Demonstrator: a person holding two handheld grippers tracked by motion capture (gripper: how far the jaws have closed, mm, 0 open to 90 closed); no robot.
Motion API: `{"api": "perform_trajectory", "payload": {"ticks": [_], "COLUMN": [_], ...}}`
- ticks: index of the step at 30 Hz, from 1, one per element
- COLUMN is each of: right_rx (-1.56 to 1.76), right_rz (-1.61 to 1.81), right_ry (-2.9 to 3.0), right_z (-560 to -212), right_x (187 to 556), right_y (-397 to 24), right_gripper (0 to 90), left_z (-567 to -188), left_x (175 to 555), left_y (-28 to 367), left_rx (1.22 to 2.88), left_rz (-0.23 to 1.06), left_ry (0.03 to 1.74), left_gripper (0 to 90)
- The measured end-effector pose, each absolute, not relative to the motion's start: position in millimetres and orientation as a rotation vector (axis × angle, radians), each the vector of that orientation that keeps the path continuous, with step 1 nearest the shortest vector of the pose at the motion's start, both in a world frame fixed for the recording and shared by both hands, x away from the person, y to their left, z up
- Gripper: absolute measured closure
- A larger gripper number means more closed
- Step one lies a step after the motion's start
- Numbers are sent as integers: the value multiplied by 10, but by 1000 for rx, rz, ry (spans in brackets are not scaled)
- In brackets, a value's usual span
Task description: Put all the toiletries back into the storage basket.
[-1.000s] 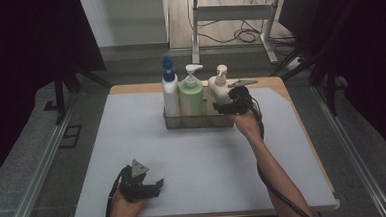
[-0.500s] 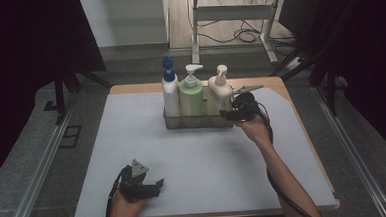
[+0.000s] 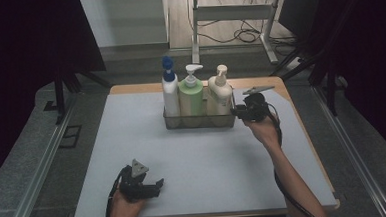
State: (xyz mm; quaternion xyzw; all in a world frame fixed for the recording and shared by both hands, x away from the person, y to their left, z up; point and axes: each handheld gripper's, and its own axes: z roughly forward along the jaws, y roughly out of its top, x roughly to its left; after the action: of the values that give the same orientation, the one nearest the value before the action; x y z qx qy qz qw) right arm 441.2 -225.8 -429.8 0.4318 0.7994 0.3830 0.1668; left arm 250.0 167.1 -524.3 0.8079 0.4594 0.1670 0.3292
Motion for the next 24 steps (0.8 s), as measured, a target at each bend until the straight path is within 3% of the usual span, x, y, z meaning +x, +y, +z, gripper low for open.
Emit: {"api": "perform_trajectory", "payload": {"ticks": [4,9,24], "right_rx": [1234,1245,1311], "right_rz": [1093,1100,1062], "right_ry": [2234,2228,2246], "right_z": [-4300,-4308,-4427], "right_x": [4442,4508,4786], "right_y": [-2300,-2281,-2232], "right_gripper": [805,890,897], "left_z": [-5243,-5243,-5242], "left_x": [2501,2500,2500], "left_y": [1671,1672,1673], "left_rx": [2114,2114,2116], "left_rz": [437,437,437], "left_ry": [1202,1202,1202], "left_gripper": [119,119,119]}}
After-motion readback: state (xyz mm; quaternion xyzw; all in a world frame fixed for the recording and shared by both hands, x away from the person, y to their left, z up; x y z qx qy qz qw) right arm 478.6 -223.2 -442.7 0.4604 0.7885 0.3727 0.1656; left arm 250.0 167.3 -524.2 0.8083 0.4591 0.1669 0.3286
